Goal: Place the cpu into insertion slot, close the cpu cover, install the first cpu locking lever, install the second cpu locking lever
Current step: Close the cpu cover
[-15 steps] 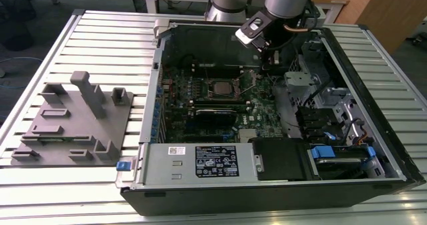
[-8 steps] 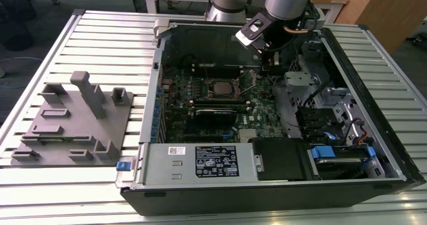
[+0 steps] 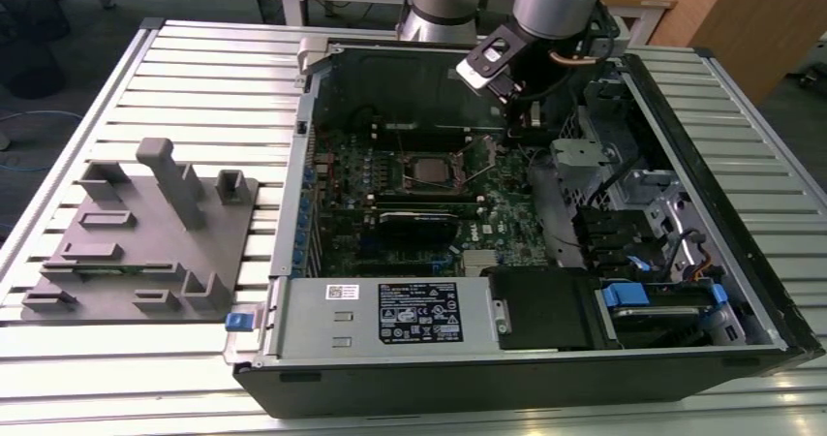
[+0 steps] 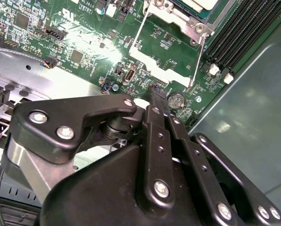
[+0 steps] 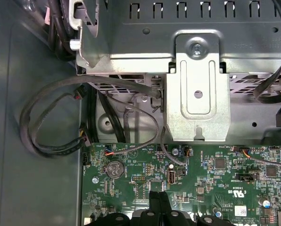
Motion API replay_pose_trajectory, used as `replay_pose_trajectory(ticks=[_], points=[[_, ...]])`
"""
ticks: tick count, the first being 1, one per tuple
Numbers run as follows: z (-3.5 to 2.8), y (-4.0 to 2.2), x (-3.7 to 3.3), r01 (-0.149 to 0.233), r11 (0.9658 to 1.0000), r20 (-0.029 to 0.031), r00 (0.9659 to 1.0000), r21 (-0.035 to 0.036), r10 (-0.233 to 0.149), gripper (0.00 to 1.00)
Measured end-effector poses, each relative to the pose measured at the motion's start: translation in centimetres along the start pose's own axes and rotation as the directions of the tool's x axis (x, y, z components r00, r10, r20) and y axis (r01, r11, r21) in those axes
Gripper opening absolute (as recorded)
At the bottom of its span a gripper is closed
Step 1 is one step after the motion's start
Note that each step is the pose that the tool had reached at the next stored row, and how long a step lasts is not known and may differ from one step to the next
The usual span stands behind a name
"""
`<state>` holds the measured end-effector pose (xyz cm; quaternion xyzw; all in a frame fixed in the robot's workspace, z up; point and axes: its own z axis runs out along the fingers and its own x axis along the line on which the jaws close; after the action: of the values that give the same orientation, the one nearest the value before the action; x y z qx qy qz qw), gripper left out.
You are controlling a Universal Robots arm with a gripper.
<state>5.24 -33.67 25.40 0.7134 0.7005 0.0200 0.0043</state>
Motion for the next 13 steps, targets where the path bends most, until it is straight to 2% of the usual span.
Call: replay_pose_trajectory(ticks=[13], points=[[1.20, -0.04, -0.03, 0.000, 1.0000, -0.0002, 1.0000, 0.0001, 0.000, 0.11]])
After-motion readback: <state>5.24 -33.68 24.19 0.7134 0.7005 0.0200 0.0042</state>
